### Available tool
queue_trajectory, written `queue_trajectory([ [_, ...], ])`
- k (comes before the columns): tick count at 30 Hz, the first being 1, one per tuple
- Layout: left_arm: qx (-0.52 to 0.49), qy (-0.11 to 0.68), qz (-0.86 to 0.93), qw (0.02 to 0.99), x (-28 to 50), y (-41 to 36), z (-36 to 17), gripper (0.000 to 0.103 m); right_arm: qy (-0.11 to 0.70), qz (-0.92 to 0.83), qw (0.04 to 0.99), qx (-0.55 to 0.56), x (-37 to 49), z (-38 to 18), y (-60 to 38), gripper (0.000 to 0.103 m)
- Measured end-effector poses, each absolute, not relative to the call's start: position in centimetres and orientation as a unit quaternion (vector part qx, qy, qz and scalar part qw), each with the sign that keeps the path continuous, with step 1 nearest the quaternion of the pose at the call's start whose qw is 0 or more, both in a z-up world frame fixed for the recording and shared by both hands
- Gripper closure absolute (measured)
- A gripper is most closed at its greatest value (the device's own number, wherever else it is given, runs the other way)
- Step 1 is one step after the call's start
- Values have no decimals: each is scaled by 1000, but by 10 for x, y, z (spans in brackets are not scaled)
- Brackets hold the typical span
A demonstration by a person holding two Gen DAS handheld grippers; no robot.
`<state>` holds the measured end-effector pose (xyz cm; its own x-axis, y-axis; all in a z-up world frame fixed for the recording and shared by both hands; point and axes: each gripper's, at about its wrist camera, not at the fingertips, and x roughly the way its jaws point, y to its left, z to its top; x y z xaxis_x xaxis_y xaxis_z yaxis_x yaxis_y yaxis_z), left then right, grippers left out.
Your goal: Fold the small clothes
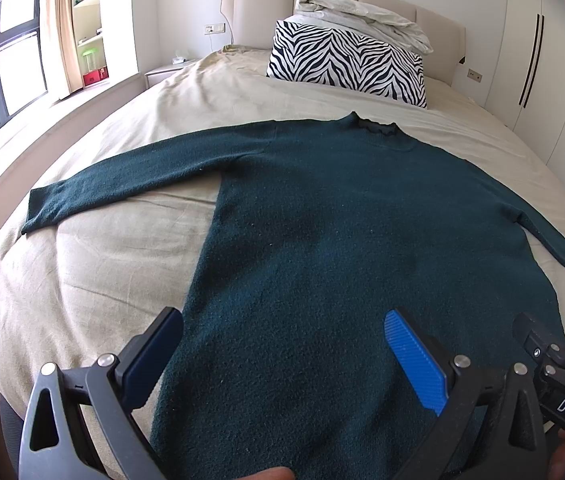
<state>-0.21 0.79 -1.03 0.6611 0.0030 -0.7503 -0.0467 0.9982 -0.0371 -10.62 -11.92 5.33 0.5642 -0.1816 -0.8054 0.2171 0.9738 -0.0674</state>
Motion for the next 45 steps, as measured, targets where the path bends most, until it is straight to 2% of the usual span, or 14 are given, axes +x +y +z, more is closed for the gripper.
queue_trajectory([
  [19, -61, 427, -27, 902, 3, 7, -18, 0, 458, -103, 881, 50, -99, 49, -138, 0],
  [23, -118, 456, -66, 879, 22, 18, -24, 0, 455, -85, 875, 140, -96, 48, -191, 0],
  [29, -166, 465, -125, 860, 51, 14, -28, 0, 376, -110, 834, 389, -117, 29, -351, 1],
  [32, -166, 453, -143, 864, 63, 2, -25, 0, 342, -143, 803, 467, -133, 11, -429, 8],
  [35, -148, 494, -145, 844, 80, -16, -27, 0, 313, -176, 780, 513, -144, -8, -493, 21],
  [40, -197, 497, -146, 832, 103, -23, -29, 0, 286, -202, 740, 574, -147, -42, -578, 38],
  [45, -233, 505, -176, 812, 128, -36, -33, 1, 260, -222, 740, 579, -129, -58, -635, 40],
])
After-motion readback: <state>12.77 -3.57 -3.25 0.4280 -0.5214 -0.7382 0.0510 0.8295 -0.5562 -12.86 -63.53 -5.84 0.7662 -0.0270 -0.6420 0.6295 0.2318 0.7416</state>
